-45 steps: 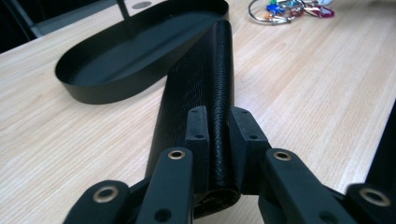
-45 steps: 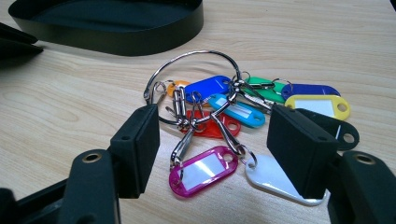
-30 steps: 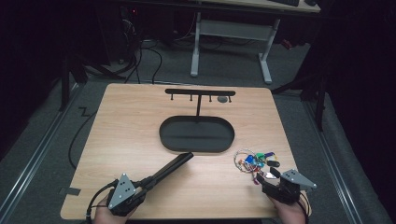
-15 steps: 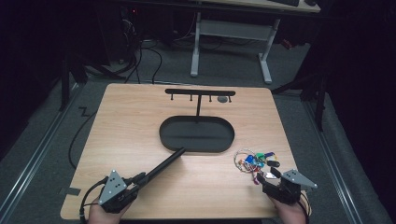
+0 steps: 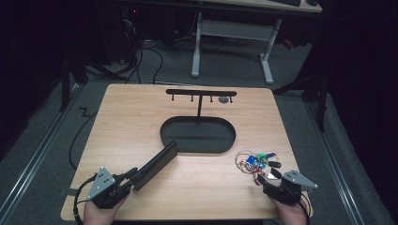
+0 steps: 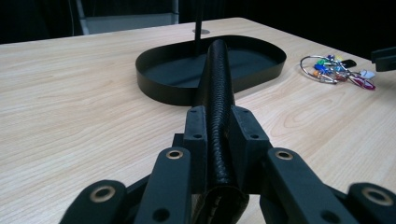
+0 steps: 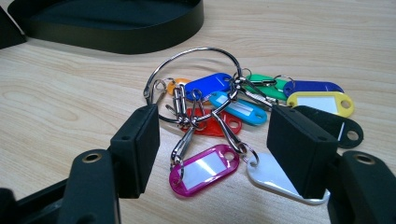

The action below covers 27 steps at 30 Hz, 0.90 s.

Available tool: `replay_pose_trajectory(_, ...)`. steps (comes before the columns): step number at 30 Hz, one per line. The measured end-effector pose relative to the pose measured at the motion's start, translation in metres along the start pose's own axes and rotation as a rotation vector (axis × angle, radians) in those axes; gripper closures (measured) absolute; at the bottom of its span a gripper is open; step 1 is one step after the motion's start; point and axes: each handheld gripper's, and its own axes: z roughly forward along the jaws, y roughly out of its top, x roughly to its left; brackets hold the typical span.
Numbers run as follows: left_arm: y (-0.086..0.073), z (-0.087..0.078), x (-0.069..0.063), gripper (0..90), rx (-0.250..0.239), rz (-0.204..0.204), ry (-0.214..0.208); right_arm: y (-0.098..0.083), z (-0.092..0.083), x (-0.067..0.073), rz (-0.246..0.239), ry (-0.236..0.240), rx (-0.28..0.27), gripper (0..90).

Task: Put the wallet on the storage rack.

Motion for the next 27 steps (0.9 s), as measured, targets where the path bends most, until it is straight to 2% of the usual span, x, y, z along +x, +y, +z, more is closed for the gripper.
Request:
replay_pose_trajectory(7,-0.0025,-0.0017,0.0091,76.8,-0.017,-0.028,0.020,-0.0006,0.0020,0.0004,-0.002,0.004,0.005,34.9)
replay_pose_trajectory(11,-0.0028,-0.0018,0.0093,75.0,-0.021,-0.030,0.015,-0.0008,0.0025,0.0002,-0.001,0.005,0.008,35.0)
replay_pose_trajectory(12,-0.0031,-0.0012,0.0092,71.2,-0.017,-0.029,0.009,-0.0010,0.0026,0.0006,0.003,0.006,0.010,34.9)
replay_pose_trajectory(14,-0.0037,0.0000,0.0086,70.1,-0.009,-0.029,0.001,-0.0010,0.0027,0.0006,0.003,0.006,0.010,35.0)
replay_pose_trajectory(17,-0.0041,0.0022,0.0070,66.4,0.008,-0.018,0.004,-0.0011,0.0030,0.0003,0.001,0.009,0.012,35.0)
replay_pose_trajectory(22,-0.0042,0.0049,0.0037,60.1,0.037,0.021,0.014,-0.0012,0.0032,-0.0003,-0.002,0.010,0.011,35.0)
replay_pose_trajectory(27,-0.0032,0.0064,0.0001,58.4,0.061,0.051,0.031,-0.0012,0.0029,-0.0001,0.001,0.009,0.011,35.0)
